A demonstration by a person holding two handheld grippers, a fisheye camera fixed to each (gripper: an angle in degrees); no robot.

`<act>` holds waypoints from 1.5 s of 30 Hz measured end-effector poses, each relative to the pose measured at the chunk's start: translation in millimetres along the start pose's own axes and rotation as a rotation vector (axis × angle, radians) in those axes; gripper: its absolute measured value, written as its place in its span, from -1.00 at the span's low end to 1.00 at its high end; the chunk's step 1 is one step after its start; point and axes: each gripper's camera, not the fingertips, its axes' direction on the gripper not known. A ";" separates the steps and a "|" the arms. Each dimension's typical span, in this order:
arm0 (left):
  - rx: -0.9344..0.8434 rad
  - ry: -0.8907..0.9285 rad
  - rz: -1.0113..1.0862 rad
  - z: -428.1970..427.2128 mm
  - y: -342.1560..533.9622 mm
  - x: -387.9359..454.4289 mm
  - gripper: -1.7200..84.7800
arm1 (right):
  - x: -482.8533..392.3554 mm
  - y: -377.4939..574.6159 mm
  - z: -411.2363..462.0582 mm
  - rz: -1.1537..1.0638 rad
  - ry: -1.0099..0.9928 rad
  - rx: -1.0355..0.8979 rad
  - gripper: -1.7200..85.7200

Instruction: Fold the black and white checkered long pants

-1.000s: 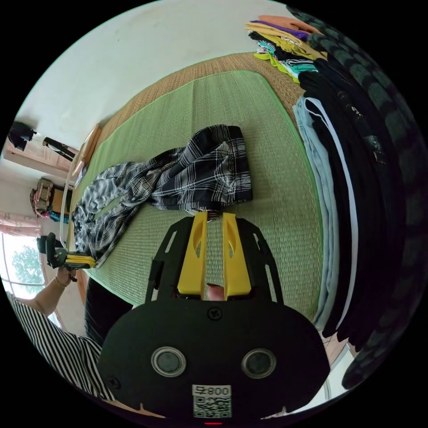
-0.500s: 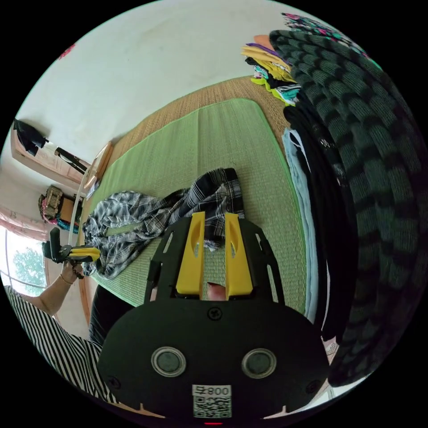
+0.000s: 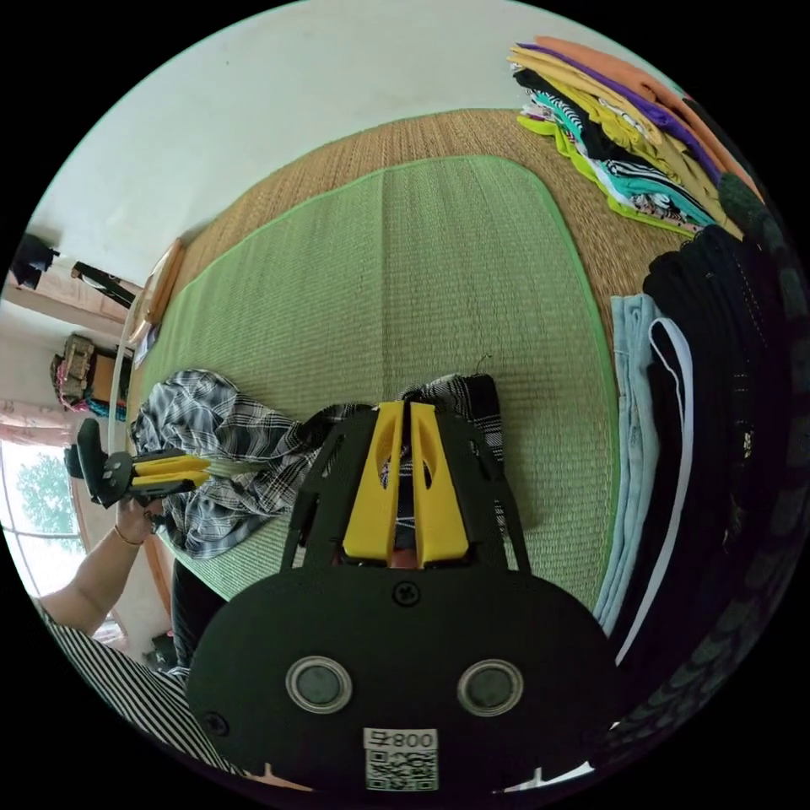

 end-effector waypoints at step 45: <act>-0.014 -0.172 0.026 -72.5 -25.6 37.8 -0.86 | 44.2 -57.2 54.0 -0.075 -0.061 0.084 -0.78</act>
